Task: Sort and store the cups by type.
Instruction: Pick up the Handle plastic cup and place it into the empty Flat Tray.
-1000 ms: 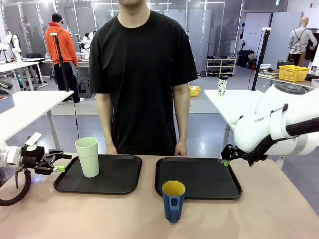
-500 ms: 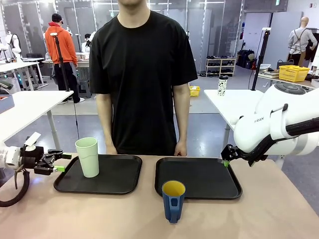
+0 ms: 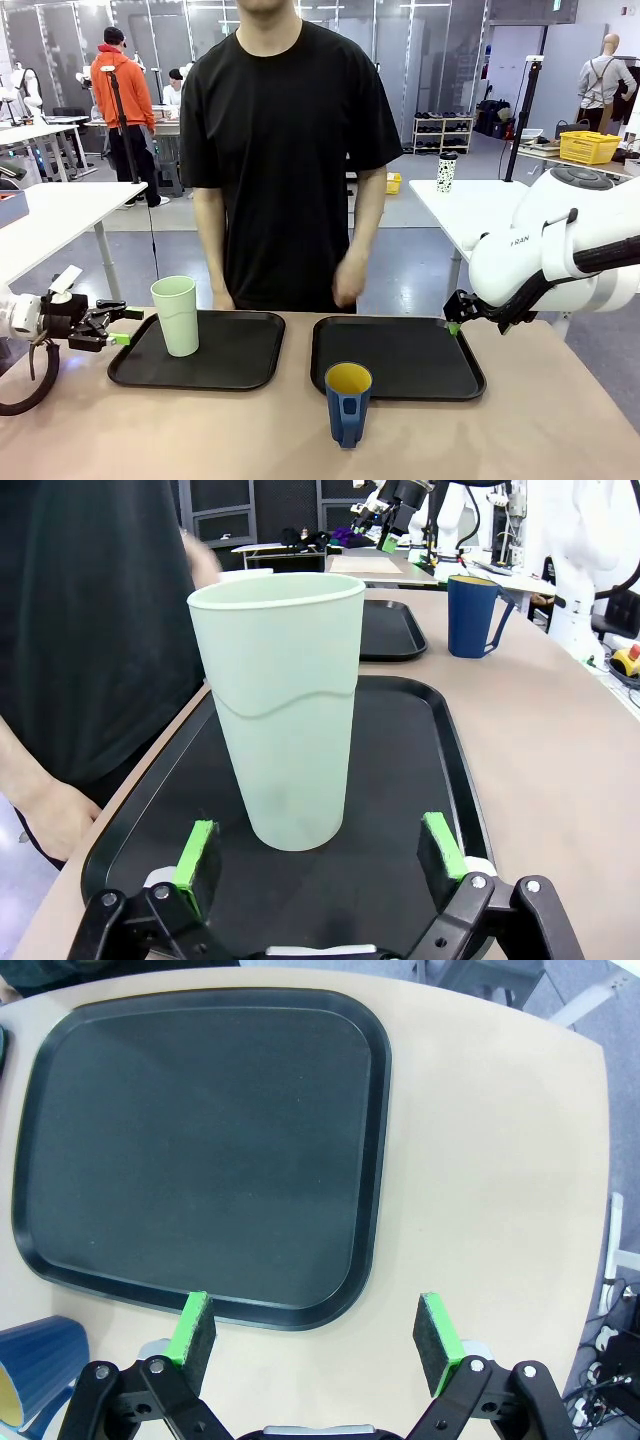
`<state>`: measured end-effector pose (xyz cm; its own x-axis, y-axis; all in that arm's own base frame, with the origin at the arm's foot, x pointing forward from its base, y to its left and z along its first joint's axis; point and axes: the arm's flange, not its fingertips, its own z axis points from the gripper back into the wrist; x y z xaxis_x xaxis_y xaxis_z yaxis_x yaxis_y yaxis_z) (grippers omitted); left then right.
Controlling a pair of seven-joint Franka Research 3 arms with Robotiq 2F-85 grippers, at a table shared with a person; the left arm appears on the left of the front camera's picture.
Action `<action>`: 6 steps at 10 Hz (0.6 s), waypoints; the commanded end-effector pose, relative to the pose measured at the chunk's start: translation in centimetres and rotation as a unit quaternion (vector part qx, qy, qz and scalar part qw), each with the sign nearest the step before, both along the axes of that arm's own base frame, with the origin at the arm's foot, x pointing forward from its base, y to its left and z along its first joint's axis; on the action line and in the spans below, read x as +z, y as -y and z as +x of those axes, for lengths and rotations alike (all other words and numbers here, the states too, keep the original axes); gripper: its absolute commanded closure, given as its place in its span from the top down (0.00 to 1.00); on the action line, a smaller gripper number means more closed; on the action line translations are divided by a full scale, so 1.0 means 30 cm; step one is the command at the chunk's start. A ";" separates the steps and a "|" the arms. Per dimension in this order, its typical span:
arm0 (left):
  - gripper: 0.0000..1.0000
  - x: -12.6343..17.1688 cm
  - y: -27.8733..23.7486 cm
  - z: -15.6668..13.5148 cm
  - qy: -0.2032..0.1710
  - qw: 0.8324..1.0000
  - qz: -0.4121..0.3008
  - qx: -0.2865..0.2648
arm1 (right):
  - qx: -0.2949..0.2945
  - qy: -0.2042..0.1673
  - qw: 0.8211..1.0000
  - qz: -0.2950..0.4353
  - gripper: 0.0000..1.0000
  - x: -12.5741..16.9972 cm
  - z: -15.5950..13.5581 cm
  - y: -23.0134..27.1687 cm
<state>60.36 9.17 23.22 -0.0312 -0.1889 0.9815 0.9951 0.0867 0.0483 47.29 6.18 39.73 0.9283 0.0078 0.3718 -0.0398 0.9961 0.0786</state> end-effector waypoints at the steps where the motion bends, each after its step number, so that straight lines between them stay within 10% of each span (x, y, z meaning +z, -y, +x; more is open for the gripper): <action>1: 1.00 0.001 0.001 0.008 0.001 1.000 0.001 -0.003 | -0.001 0.000 1.000 0.002 1.00 -0.002 -0.001 0.002; 6: 1.00 0.249 -0.010 -0.245 0.037 0.965 0.257 -0.031 | -0.001 0.000 1.000 0.002 1.00 -0.002 -0.001 0.002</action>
